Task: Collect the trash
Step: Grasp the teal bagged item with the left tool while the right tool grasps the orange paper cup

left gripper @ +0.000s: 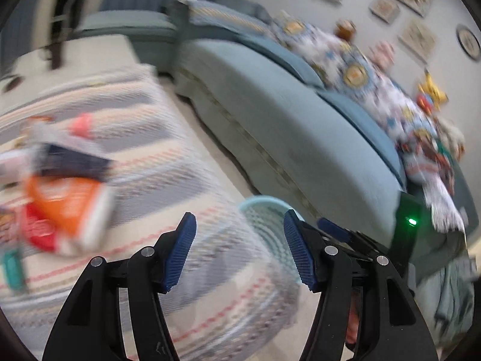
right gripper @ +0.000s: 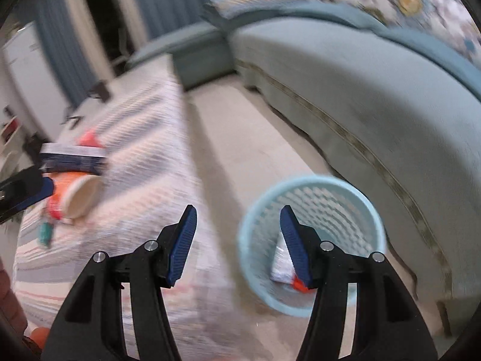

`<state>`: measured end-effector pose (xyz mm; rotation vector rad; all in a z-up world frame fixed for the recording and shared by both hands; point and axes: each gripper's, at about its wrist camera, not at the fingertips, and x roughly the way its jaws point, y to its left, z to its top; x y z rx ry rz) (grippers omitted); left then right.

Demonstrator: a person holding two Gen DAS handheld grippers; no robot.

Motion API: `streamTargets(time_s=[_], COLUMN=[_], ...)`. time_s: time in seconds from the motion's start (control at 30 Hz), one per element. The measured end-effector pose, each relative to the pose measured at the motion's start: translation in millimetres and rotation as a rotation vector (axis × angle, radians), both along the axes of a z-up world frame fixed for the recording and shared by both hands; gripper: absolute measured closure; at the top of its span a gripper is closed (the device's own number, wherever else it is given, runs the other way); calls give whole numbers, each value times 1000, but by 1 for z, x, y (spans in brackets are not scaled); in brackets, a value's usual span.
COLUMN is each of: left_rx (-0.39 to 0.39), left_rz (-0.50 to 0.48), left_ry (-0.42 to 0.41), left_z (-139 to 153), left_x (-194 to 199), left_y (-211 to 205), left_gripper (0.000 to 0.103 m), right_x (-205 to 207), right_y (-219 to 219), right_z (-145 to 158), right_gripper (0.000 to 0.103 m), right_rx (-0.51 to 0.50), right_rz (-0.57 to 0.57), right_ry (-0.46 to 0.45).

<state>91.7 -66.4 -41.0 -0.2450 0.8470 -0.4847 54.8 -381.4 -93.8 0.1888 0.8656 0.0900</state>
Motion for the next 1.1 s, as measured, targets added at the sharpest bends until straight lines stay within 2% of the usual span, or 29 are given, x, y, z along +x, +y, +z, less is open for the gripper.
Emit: streamTargets(time_s=[0.2, 0.3, 0.47, 0.6, 0.67, 0.87, 0.97, 1.0, 1.03, 1.1], left_rx=[95, 155, 152, 127, 123, 106, 130, 147, 153, 134], left_rz=[256, 370, 456, 477, 482, 521, 523, 524, 519, 518], left_ry=[-32, 4, 95, 162, 185, 222, 210, 204, 201, 198], left_z=[11, 2, -27, -50, -59, -82, -85, -84, -85, -86], left_x=[-17, -24, -27, -20, -17, -10, -7, -6, -4, -5], left_y=[101, 149, 201, 215, 218, 226, 225, 224, 223, 222], left_gripper=[45, 46, 46, 46, 46, 46, 50, 55, 66, 66], right_x=[13, 23, 44, 59, 66, 77, 83, 88, 94, 104], right_y=[91, 138, 200, 225, 233, 236, 236, 238, 240, 243], right_z=[29, 32, 23, 13, 8, -5, -8, -9, -11, -16], right_gripper=[44, 40, 40, 37, 31, 30, 24, 23, 23, 23], right_rx=[-24, -37, -41, -51, -50, -59, -85, -80, -62, -14], right_rz=[207, 296, 417, 468, 478, 471, 474, 488, 504, 529], right_ry=[-83, -94, -83, -53, -39, -13, -13, -4, 8, 35])
